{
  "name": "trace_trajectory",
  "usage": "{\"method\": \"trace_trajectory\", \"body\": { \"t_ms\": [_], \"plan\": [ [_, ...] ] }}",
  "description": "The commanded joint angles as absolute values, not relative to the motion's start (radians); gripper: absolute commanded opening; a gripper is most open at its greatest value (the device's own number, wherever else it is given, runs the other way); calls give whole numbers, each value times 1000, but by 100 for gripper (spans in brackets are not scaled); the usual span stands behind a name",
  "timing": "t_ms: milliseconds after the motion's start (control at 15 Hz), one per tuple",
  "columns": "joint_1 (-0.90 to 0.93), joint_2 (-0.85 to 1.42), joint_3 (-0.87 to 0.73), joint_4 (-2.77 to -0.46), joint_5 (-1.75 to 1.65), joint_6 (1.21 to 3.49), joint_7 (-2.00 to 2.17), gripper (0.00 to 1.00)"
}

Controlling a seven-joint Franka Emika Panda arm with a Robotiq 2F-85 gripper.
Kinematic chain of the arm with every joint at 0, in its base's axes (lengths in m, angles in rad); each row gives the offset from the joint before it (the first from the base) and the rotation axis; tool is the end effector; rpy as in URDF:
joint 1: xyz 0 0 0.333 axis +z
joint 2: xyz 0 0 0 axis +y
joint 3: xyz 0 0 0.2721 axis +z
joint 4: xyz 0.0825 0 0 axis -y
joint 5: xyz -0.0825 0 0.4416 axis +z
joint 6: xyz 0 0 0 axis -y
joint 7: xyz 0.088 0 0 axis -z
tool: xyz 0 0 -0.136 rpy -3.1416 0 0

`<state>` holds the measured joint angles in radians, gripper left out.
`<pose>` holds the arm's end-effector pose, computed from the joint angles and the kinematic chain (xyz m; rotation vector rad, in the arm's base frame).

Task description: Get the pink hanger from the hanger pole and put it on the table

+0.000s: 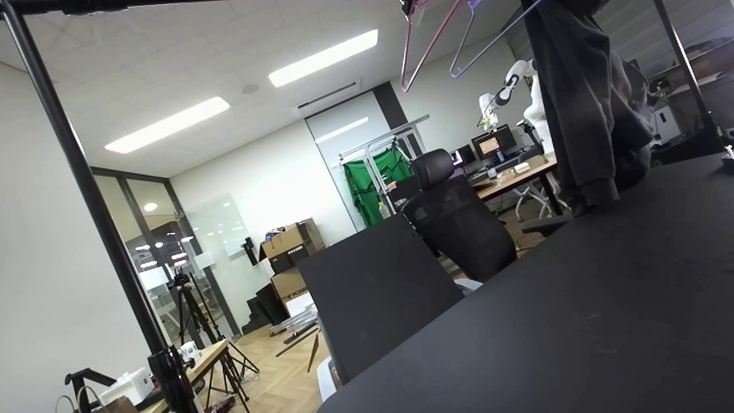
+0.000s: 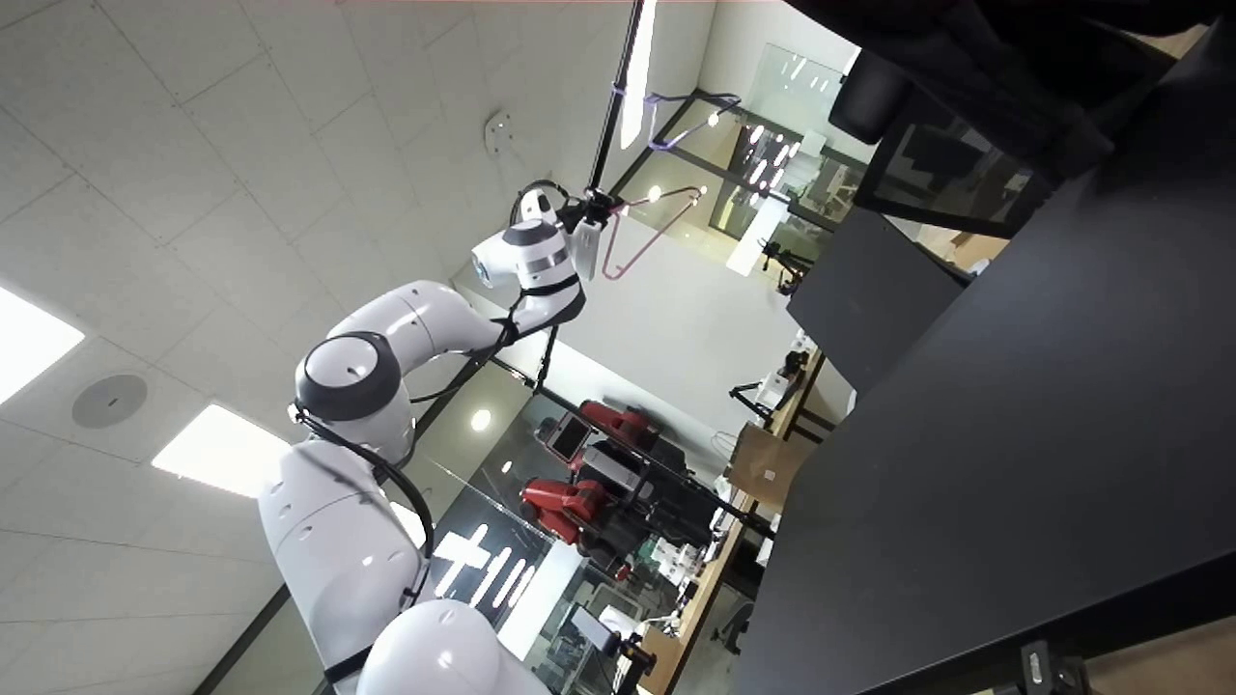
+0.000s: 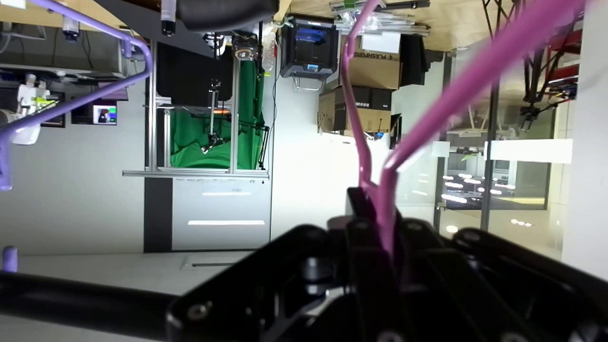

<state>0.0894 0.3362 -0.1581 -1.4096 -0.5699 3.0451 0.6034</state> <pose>0.7703 0.0082 0.6042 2.4035 -0.1150 1.8652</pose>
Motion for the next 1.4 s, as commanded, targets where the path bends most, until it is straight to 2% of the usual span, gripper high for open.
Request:
{"method": "trace_trajectory", "body": {
  "t_ms": [0, 933, 1333],
  "plan": [
    [112, 338, -194, -1377, -582, 3050, 661, 0],
    [150, 264, -234, -1451, -583, 3122, 679, 2],
    [121, 124, -173, -1620, -539, 3103, 621, 2]
  ]
}}
